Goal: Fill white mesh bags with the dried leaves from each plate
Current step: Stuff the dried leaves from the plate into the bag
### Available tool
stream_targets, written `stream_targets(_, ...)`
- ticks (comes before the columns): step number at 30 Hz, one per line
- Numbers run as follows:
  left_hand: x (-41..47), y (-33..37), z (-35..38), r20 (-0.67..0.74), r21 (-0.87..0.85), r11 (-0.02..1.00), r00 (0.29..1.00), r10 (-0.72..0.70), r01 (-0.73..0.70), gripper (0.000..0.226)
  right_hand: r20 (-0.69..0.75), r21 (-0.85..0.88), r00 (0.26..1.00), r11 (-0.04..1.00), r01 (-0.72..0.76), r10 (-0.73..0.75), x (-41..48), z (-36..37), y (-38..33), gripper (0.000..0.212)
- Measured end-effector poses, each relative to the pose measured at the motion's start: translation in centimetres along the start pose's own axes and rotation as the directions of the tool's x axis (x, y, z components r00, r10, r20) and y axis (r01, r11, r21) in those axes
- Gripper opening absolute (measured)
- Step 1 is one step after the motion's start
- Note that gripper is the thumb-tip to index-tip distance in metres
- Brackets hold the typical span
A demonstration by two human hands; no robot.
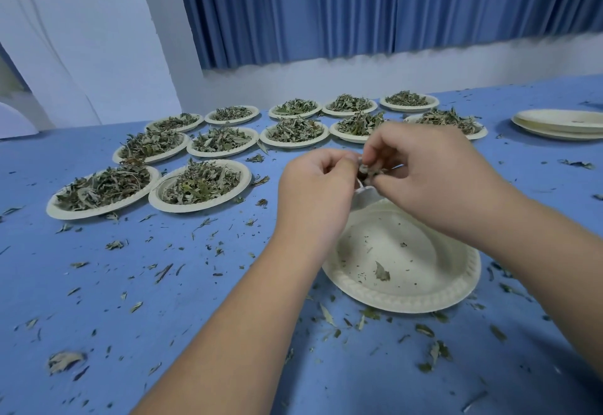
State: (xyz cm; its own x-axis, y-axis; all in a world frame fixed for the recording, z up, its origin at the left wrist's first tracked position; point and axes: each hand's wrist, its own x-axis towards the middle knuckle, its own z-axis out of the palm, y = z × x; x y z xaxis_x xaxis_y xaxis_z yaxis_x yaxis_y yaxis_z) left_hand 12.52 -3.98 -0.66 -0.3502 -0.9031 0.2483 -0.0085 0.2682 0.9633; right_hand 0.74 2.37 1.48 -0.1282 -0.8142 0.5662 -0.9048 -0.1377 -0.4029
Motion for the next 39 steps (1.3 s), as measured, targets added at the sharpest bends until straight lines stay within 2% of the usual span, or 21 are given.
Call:
stream_targets(6,0.1,-0.2,0.0,0.016,-0.011,1.000,1.000,-0.010,0.011,0.021,-0.036,-0.136,0.987,0.980,0.148,-0.154,-0.1,-0.1,0.3,0.007)
stream_targets(9,0.1,-0.3,0.0,0.011,-0.005,1.000,1.000,-0.008,0.008,0.022,-0.041,-0.082,0.992,0.990,0.112,-0.115,0.1,-0.4,0.5,0.012)
stream_targets(11,0.1,-0.3,0.0,0.006,0.002,1.000,1.000,0.002,-0.002,0.020,0.023,-0.077,0.994,0.991,0.105,-0.104,0.1,-0.4,0.5,0.016)
stream_targets(14,0.1,-0.3,0.1,0.010,0.022,1.000,1.000,0.019,-0.019,0.019,0.135,-0.167,0.983,0.975,0.148,-0.126,-0.2,-0.4,0.5,0.019)
stream_targets(17,0.1,-0.3,-0.1,0.011,0.005,1.000,1.000,0.020,-0.020,0.019,0.081,-0.084,0.993,0.992,0.091,-0.084,-0.6,-0.9,0.7,0.024)
stream_targets(20,0.2,-0.3,-0.5,-0.017,-0.019,1.000,1.000,0.020,-0.020,0.019,-0.002,0.049,1.000,0.999,0.003,-0.003,-1.1,-2.0,1.4,0.016)
stream_targets(21,0.3,-0.3,-0.6,-0.033,-0.027,0.999,0.999,0.024,-0.025,0.019,0.018,0.080,0.999,0.996,-0.033,0.032,-1.3,-2.4,1.7,0.013)
stream_targets(23,0.5,-0.3,-0.8,-0.060,-0.043,0.999,0.998,0.029,-0.031,0.020,0.228,0.034,0.967,0.992,-0.124,0.113,-1.7,-3.0,2.1,0.010)
stream_targets(25,0.6,-0.4,-0.9,-0.072,-0.040,0.998,0.997,0.039,-0.042,0.020,0.499,-0.100,0.844,0.981,-0.169,0.196,-2.2,-2.6,2.1,0.010)
stream_targets(27,0.7,-0.5,-0.9,-0.077,-0.038,0.998,0.996,0.048,-0.052,0.021,0.630,-0.142,0.744,0.975,-0.170,0.221,-2.8,-1.6,1.8,0.019)
stream_targets(29,0.7,-0.6,-0.9,-0.081,-0.046,0.997,0.995,0.051,-0.055,0.022,0.671,-0.147,0.711,0.977,-0.153,0.212,-3.0,-0.5,1.5,0.032)
stream_targets(31,0.7,-0.6,-0.9,-0.084,-0.042,0.997,0.995,0.057,-0.060,0.023,0.681,-0.166,0.709,0.982,-0.093,0.182,-3.1,0.2,1.3,0.037)
stream_targets(39,0.6,-0.5,-1.0,-0.083,-0.039,0.997,0.995,0.061,-0.065,0.022,0.649,-0.190,0.749,0.982,-0.014,0.137,-3.4,1.1,0.4,0.012)
